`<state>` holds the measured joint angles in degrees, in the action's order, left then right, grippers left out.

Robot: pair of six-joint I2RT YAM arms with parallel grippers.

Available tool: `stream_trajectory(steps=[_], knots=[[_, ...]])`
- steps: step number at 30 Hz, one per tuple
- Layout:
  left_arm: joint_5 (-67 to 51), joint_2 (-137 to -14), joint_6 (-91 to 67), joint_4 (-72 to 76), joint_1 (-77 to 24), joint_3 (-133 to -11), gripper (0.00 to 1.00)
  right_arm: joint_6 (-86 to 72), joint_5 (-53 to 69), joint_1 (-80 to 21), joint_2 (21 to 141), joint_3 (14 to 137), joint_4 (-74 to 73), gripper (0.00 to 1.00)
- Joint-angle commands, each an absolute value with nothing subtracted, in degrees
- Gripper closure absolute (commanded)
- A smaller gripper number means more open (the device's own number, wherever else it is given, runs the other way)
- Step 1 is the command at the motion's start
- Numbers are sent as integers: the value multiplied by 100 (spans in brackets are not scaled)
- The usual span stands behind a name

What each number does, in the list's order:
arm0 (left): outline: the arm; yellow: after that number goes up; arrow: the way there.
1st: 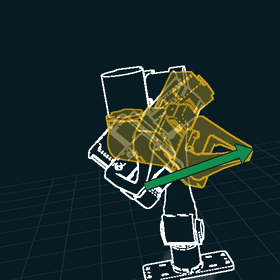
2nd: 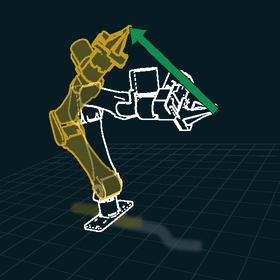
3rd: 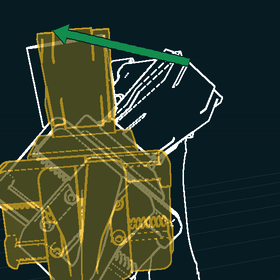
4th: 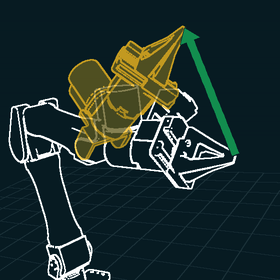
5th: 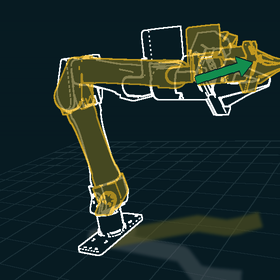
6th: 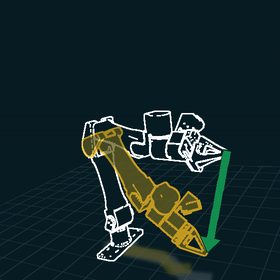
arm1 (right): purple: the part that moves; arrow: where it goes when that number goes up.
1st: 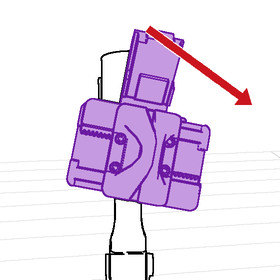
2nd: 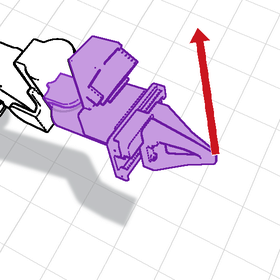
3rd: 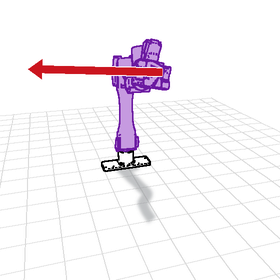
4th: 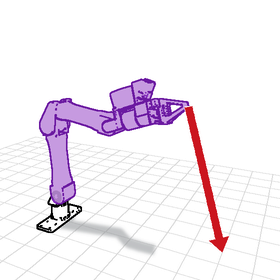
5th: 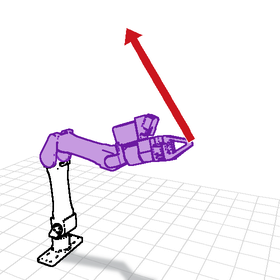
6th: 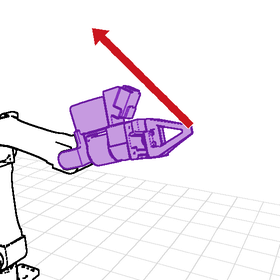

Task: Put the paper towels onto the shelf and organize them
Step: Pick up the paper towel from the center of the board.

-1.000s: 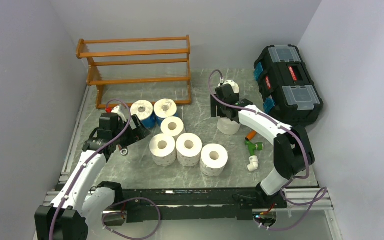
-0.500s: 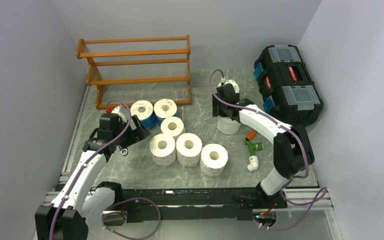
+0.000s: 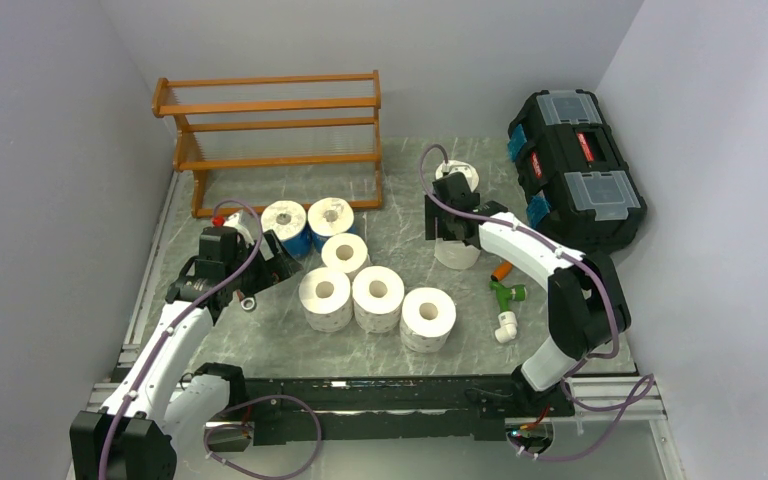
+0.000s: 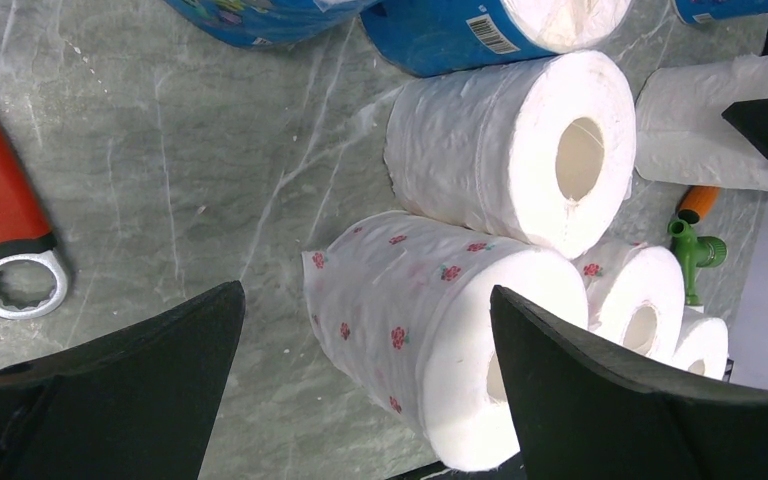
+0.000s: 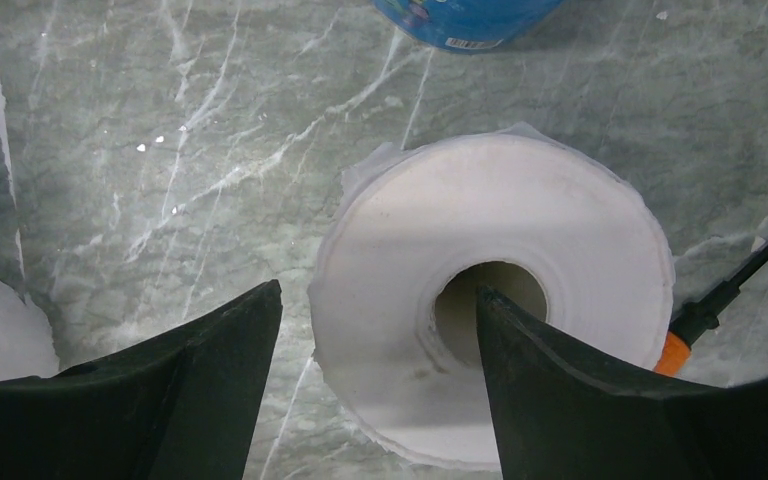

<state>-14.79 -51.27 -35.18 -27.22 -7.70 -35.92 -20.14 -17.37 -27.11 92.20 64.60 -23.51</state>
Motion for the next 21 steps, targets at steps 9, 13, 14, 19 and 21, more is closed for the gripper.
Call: stream_trajectory(steps=[9,13,14,19,21], knots=[[-1585,-5046,-3534,-2555,-756,-3586,1,-2093,-1653,-2743,9046,6441,-2344,48],[-1599,-5045,-3550,-2549,-756,-3586,1,-2075,-1665,-2759,9005,6485,-2395,59],[-1595,-5037,-3546,-2549,-756,-3586,1,-2067,-1672,-2767,8996,6493,-2410,62],[-1599,-5027,-3534,-2558,-756,-3586,1,-2016,-1710,-2776,8835,6601,-2552,71],[-1591,-5020,-3534,-2572,-756,-3595,1,-1994,-1752,-2795,8667,6698,-2646,72]])
